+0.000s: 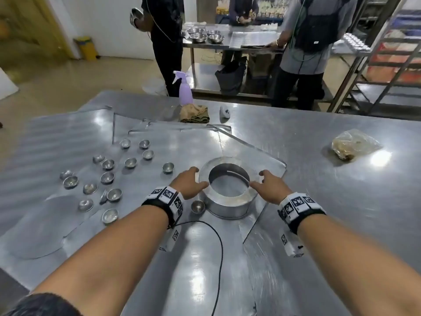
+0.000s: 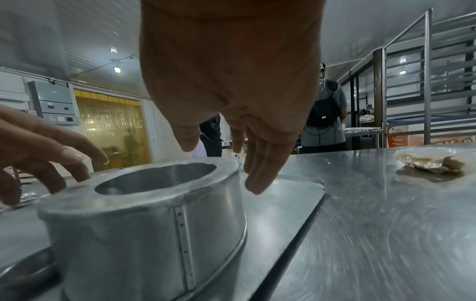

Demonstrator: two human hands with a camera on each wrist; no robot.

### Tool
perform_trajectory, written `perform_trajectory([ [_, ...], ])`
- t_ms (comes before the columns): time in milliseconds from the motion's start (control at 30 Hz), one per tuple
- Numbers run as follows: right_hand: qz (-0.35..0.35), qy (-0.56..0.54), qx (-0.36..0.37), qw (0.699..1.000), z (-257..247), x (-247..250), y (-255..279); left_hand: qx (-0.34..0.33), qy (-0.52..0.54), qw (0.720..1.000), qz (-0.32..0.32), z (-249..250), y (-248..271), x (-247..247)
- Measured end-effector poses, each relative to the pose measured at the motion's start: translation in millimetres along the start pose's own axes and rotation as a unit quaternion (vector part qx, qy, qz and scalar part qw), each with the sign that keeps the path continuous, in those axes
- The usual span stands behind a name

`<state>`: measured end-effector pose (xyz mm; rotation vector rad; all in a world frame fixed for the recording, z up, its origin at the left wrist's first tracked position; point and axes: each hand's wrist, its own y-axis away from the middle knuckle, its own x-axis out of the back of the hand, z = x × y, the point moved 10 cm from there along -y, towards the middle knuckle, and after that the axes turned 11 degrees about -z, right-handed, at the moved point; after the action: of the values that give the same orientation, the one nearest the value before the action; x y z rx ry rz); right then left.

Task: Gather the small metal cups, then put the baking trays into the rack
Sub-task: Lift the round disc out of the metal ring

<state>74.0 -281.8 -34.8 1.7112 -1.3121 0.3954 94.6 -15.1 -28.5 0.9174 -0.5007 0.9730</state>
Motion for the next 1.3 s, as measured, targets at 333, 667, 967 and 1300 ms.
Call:
perform_trajectory([
  [333,-0.006,-0.049,-0.012,0.999,12.7,-21.7,-14.8,0.021,0.05,0.998,0.019,-21.5,-8.3,-23.1],
  [667,-0.006,-0.256,-0.007,0.967,33.6,-47.6,-15.8,0.001,0.196,0.981,-0.004,-24.5,-8.5,-51.6],
  [967,0.072,-0.461,0.093,0.879,37.8,-16.8,35.5,-0.132,0.297,0.942,0.08,14.9,30.9,-32.8],
  [1300,0.115,-0.493,0.026,0.862,87.8,-15.7,83.9,-0.136,0.369,0.919,0.033,48.3,48.2,-67.2],
])
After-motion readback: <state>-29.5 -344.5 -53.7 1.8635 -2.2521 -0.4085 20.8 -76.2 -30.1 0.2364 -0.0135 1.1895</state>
